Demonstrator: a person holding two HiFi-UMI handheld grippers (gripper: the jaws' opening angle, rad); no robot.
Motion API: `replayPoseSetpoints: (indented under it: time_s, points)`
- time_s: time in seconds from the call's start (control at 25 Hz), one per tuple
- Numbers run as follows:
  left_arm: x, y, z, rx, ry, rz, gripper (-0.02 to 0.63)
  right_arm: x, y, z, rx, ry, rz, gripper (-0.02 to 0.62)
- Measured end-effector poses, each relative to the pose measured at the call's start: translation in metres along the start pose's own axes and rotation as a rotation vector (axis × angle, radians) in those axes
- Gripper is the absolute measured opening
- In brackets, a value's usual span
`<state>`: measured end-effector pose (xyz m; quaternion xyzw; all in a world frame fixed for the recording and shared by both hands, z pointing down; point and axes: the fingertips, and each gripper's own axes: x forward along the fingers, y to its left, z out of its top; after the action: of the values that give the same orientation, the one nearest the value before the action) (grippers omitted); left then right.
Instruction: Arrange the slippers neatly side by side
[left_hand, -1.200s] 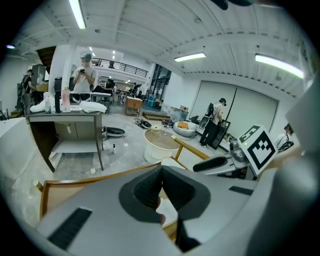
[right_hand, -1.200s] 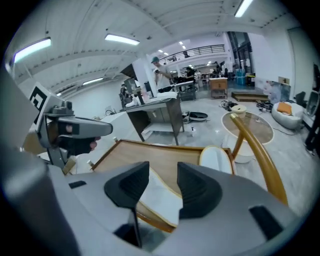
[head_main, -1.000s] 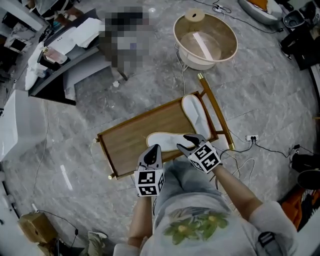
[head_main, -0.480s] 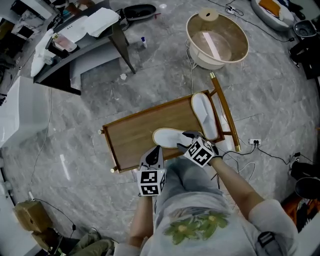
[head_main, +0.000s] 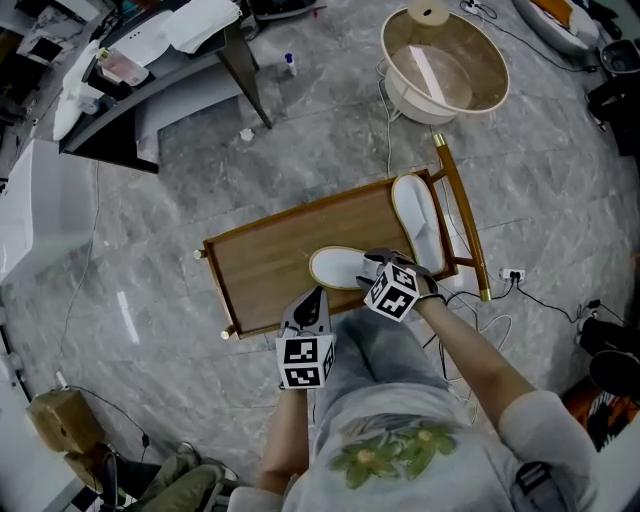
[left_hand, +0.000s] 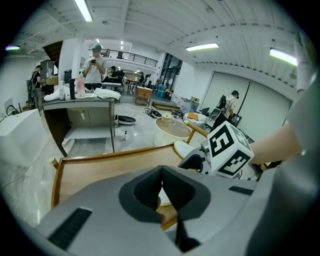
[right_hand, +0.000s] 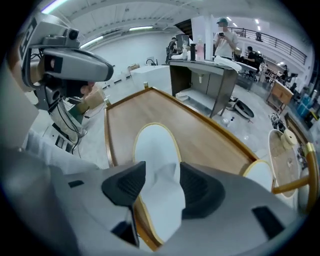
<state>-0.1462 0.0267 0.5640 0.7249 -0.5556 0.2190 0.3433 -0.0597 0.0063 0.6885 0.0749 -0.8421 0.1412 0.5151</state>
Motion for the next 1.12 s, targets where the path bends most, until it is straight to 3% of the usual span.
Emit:
replayPoseSetpoints:
  time_s: [0.32, 0.6, 0.88, 1.12]
  points:
    - [0.009, 0.012, -0.013, -0.038, 0.029, 0.012, 0.016, 0.026, 0.001, -0.004, -0.010, 0.030, 0.022, 0.180]
    - [0.016, 0.018, -0.010, -0.046, 0.028, 0.020, 0.015, 0.026, -0.004, -0.004, 0.034, 0.005, 0.005, 0.051]
    - [0.020, 0.018, -0.009, -0.047, 0.037, 0.013, 0.015, 0.016, -0.013, -0.001, 0.256, -0.049, 0.005, 0.040]
    - [0.022, 0.017, -0.003, -0.036, 0.033, 0.003, 0.015, 0.009, -0.037, -0.003, 0.417, -0.095, -0.083, 0.038]
